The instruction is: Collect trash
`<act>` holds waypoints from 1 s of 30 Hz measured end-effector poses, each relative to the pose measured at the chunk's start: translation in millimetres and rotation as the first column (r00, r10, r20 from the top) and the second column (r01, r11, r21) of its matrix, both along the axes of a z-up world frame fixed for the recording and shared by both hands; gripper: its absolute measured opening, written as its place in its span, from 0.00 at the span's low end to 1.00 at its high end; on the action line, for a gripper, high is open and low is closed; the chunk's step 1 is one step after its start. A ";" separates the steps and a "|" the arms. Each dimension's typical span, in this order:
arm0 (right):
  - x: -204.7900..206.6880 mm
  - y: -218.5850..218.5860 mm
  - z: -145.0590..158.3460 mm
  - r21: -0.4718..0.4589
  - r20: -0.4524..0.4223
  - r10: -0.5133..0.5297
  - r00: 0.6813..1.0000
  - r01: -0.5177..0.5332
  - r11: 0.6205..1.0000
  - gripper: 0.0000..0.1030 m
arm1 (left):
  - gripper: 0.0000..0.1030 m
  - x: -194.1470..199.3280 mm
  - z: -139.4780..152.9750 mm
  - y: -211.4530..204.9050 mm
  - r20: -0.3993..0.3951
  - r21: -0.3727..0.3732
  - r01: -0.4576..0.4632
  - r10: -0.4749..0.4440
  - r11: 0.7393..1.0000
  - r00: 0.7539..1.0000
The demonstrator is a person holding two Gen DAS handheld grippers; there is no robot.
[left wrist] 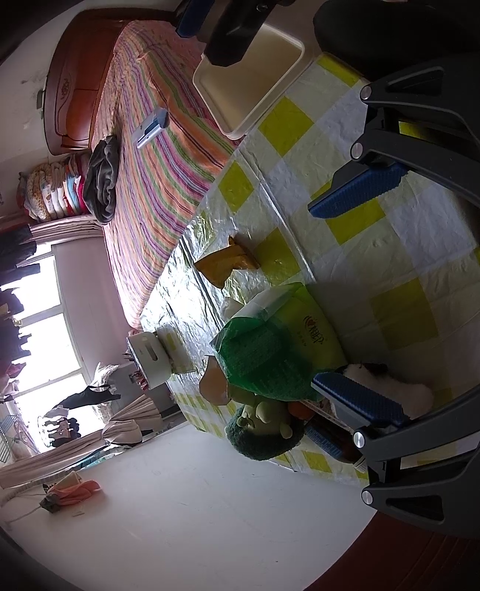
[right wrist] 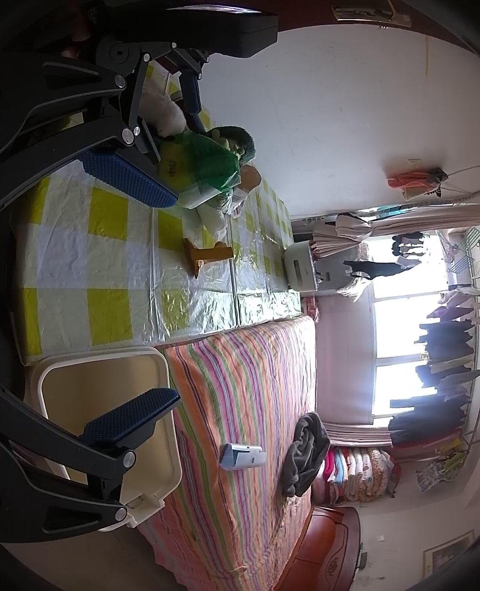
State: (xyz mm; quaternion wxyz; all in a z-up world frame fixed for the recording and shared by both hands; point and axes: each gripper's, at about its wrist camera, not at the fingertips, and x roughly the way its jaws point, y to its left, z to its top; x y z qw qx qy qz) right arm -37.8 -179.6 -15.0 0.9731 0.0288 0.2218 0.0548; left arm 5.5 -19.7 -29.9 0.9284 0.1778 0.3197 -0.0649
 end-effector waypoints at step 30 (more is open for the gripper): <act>0.7 -0.2 0.7 -0.001 0.000 0.004 1.000 -0.004 1.000 0.94 | 0.81 -0.5 -0.7 -0.7 0.000 0.003 0.005 -0.005 1.000 1.000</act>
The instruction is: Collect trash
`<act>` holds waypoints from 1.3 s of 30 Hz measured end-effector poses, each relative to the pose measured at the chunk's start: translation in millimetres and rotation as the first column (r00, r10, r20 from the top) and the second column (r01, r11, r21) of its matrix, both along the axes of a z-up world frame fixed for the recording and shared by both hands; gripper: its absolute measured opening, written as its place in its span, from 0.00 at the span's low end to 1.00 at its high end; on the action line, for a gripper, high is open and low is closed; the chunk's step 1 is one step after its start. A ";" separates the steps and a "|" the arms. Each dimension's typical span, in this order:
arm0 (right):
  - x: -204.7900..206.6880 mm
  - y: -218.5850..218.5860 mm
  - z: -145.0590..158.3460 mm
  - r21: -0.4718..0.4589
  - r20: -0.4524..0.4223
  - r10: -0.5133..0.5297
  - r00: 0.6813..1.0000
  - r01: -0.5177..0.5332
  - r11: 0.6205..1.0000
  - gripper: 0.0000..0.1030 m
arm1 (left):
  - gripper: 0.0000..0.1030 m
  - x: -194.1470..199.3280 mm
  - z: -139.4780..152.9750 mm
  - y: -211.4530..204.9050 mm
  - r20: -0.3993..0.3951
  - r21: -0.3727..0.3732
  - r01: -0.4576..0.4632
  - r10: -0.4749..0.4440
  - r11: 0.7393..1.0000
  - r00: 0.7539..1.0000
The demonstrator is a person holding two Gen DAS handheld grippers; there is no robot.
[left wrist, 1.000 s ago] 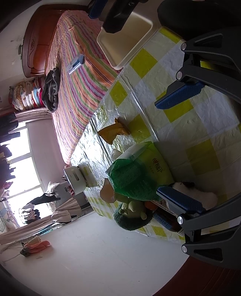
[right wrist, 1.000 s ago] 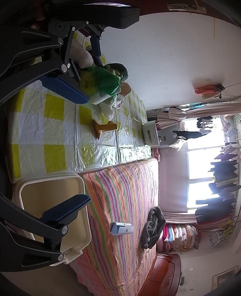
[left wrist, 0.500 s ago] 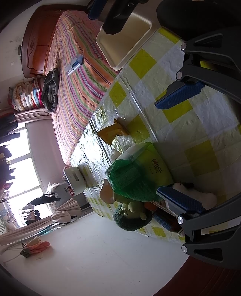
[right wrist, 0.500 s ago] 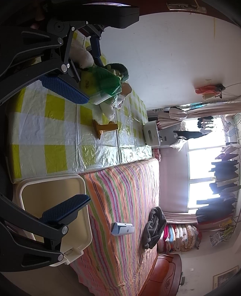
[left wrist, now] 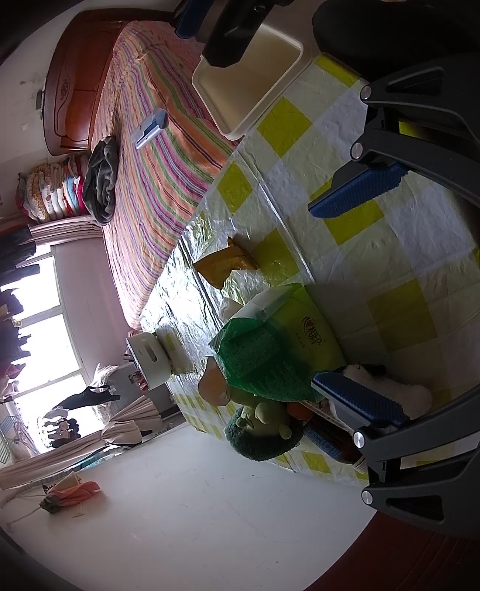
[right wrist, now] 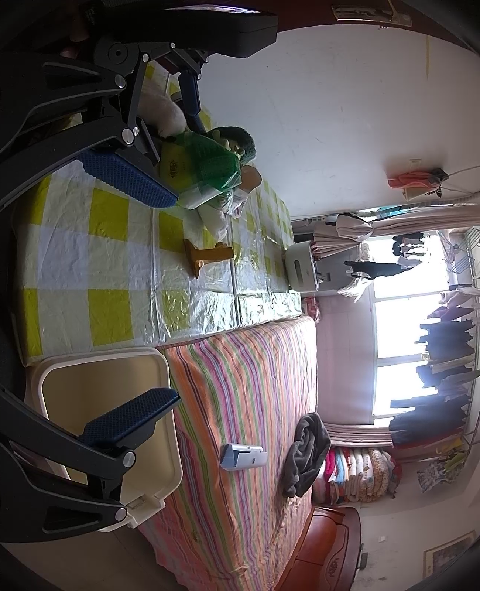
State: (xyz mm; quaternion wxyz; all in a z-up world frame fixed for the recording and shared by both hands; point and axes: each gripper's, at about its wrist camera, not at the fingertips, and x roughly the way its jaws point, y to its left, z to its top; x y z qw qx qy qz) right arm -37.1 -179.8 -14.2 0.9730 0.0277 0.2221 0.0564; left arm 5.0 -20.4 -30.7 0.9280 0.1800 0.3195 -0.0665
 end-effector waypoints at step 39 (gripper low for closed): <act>70.1 39.6 11.2 0.074 -0.023 0.291 0.956 -0.289 0.954 0.94 | 0.81 -5.2 12.5 108.9 0.058 -0.148 -0.138 0.148 0.979 0.987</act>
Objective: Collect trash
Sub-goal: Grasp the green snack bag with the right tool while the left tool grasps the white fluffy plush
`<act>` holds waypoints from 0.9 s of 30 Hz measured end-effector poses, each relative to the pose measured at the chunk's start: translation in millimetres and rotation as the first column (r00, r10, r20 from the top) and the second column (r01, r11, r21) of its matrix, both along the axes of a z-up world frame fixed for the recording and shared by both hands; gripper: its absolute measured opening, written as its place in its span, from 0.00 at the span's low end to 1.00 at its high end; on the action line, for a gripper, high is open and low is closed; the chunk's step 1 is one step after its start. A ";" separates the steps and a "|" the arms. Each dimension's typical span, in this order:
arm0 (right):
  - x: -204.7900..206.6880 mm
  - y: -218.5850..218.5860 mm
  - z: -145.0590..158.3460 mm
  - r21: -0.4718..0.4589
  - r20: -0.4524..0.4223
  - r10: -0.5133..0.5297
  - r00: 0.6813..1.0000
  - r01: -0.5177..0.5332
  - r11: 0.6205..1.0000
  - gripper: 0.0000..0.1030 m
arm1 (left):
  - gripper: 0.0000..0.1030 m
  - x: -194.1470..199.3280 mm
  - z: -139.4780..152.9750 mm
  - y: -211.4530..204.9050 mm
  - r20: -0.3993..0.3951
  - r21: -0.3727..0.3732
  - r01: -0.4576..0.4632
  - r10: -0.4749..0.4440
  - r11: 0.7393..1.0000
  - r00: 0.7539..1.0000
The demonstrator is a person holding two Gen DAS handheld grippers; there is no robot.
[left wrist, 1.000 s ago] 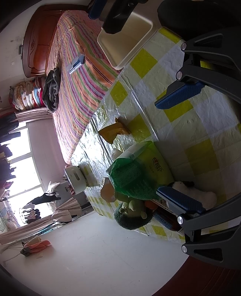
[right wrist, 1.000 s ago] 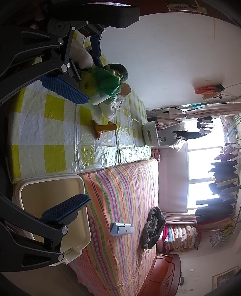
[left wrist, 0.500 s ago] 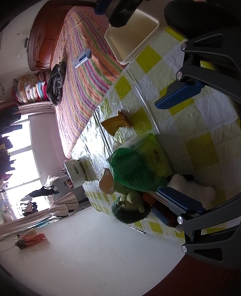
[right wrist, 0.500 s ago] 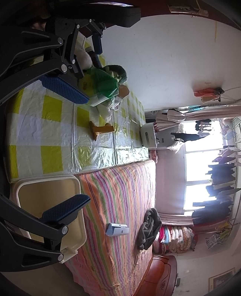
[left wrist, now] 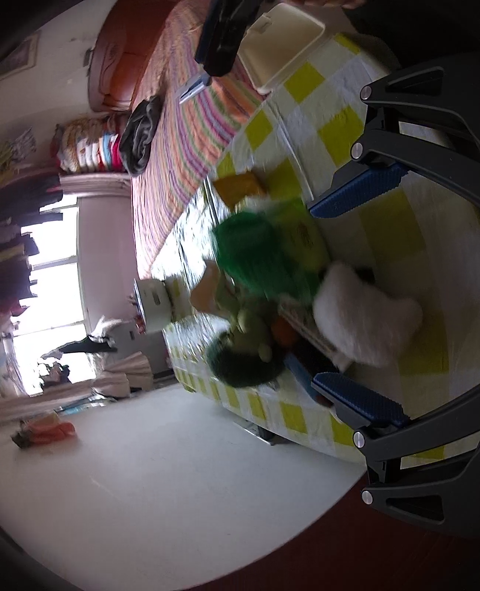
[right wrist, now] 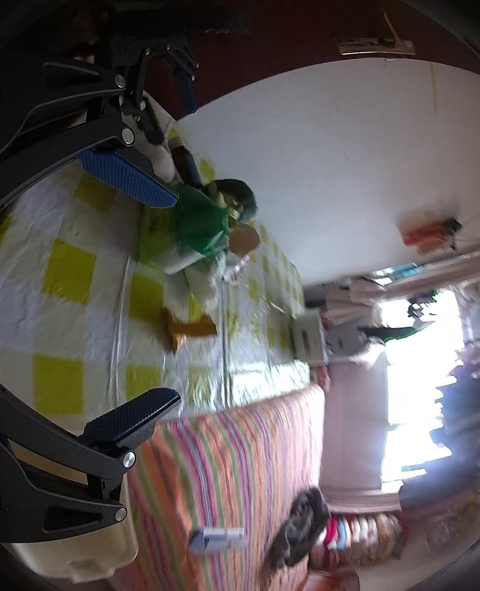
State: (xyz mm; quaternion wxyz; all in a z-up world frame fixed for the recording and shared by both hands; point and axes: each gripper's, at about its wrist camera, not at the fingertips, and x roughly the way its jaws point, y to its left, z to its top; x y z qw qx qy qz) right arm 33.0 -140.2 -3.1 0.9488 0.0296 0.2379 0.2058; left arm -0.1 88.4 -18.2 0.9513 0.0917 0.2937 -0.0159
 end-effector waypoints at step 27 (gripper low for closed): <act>132.8 126.0 -75.5 -0.050 -0.373 0.326 0.869 -0.370 0.928 0.54 | 0.81 39.7 -47.5 57.9 -0.128 -0.215 0.199 -0.230 0.956 0.965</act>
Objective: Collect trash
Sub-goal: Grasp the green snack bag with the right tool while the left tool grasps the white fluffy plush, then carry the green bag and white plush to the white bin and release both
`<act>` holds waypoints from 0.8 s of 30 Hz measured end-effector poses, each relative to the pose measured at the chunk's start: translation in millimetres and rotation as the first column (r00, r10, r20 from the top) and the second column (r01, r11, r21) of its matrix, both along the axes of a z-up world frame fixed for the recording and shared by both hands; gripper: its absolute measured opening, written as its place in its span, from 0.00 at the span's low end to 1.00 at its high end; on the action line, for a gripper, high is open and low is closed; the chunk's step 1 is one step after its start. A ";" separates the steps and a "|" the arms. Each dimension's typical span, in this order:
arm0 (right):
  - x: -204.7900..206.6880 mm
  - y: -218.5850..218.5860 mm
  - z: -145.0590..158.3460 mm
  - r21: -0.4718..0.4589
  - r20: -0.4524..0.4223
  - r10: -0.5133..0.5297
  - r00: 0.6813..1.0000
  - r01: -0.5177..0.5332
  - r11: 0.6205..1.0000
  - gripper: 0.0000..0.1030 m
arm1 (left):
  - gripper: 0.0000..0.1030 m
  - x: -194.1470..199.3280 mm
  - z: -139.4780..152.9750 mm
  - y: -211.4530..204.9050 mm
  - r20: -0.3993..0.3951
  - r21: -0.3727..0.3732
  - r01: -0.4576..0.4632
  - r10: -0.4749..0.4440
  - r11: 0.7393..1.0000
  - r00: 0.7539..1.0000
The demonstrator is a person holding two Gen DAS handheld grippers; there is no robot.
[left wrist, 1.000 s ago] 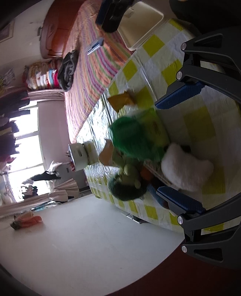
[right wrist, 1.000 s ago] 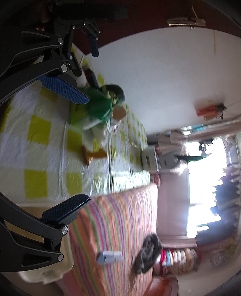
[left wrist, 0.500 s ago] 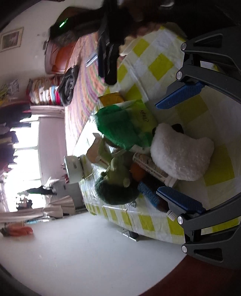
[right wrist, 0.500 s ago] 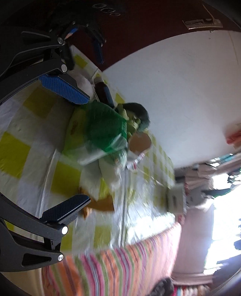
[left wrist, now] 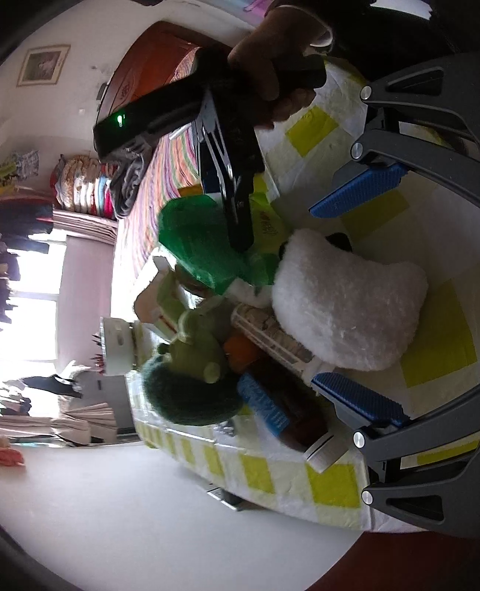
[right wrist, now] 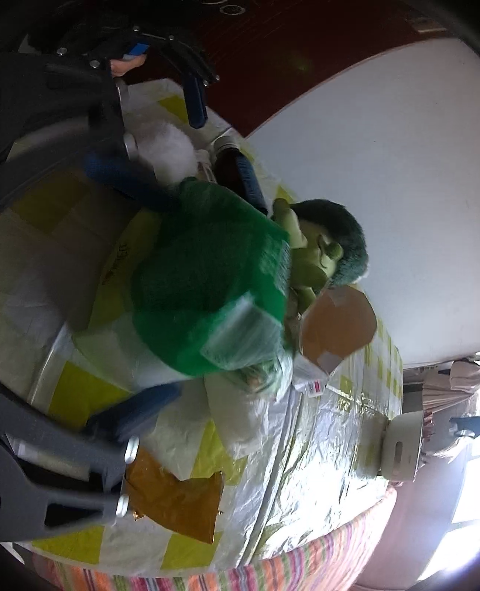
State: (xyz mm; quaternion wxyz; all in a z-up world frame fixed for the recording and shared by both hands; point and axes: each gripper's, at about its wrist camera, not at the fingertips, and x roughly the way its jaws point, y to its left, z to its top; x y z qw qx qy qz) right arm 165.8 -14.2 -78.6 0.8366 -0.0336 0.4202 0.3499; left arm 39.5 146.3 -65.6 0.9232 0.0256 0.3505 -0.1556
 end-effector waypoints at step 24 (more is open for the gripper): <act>-71.0 -96.9 80.2 0.256 0.274 -0.183 0.944 0.112 0.960 0.27 | 0.39 4.4 2.5 -8.1 -0.027 -0.080 -0.061 0.059 0.995 0.998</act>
